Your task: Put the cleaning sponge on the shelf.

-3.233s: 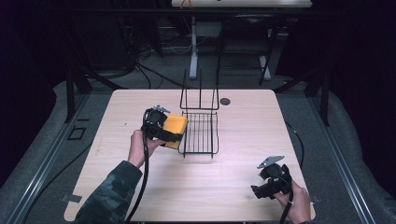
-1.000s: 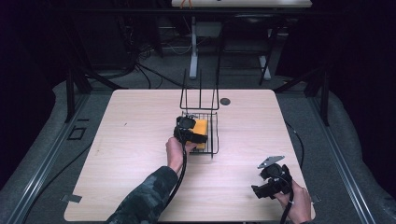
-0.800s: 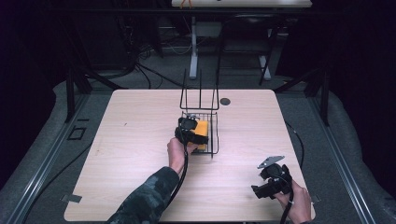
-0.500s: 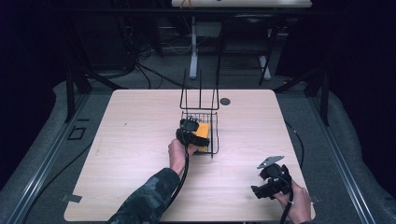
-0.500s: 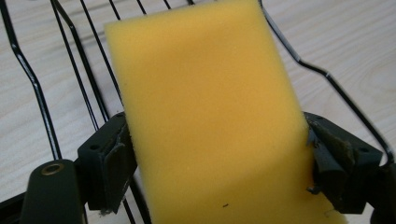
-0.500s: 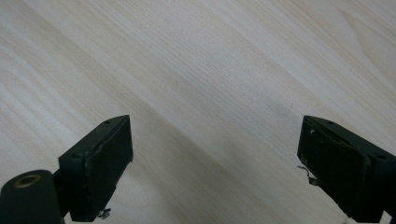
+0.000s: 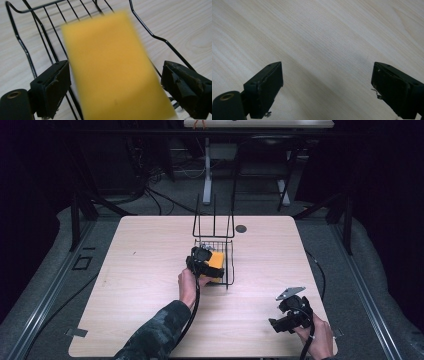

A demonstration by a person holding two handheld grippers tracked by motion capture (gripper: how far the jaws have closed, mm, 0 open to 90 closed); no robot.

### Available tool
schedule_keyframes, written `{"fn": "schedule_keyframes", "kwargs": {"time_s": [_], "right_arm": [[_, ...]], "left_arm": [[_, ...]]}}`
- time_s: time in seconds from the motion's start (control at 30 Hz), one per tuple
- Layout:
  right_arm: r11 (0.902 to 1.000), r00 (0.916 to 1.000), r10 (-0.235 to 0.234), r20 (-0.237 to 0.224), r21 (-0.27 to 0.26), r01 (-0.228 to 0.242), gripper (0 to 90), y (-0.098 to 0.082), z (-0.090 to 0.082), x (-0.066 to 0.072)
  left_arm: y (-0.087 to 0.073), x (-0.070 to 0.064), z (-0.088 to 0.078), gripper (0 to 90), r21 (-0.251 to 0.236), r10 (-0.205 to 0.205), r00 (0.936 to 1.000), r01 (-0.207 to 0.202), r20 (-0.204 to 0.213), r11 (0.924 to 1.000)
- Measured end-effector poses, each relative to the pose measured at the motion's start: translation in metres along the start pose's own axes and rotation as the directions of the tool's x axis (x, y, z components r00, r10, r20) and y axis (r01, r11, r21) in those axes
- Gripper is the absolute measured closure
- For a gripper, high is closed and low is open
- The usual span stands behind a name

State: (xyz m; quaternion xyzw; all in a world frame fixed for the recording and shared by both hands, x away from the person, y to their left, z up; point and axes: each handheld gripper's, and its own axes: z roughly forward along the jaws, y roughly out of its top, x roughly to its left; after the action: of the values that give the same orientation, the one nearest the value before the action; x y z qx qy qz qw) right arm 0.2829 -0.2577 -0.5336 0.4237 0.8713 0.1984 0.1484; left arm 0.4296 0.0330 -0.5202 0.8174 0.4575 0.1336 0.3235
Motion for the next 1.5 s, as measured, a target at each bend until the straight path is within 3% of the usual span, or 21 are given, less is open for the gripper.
{"fn": "schedule_keyframes", "kwargs": {"time_s": [0.3,0.6,0.77,1.07,1.3,1.5], "right_arm": [[0.9999,1.0000,0.007,0.000,-0.014,-0.007,10.1,0.000,-0.001,-0.001],[0.9999,1.0000,0.003,0.007,-0.015,-0.003,10.1,0.000,-0.002,0.000],[0.9998,1.0000,0.005,0.007,-0.017,-0.005,10.1,0.000,-0.002,0.000],[0.9998,0.9999,0.005,0.012,-0.017,-0.005,10.2,0.000,-0.002,0.000],[0.9999,0.9998,0.000,0.020,-0.011,0.000,10.2,0.000,-0.003,0.000],[0.9999,0.9997,0.004,0.023,-0.010,-0.003,10.3,0.000,-0.003,0.001]], "left_arm": [[-0.001,0.006,-0.022,6.9,-0.031,0.047,0.9989,-0.047,0.007,0.9984],[-0.010,0.020,-0.052,5.9,-0.065,0.055,0.9983,-0.054,0.016,0.9964],[-0.014,0.028,-0.068,6.0,-0.053,0.086,0.9962,-0.085,0.017,0.9950],[-0.033,0.048,-0.106,6.2,-0.073,0.109,0.9940,-0.110,-0.010,0.9913],[-0.050,0.058,-0.122,6.0,-0.076,0.113,0.9929,-0.115,-0.038,0.9904],[-0.072,0.071,-0.136,4.1,-0.048,0.110,0.9917,-0.114,-0.066,0.9923]]}}
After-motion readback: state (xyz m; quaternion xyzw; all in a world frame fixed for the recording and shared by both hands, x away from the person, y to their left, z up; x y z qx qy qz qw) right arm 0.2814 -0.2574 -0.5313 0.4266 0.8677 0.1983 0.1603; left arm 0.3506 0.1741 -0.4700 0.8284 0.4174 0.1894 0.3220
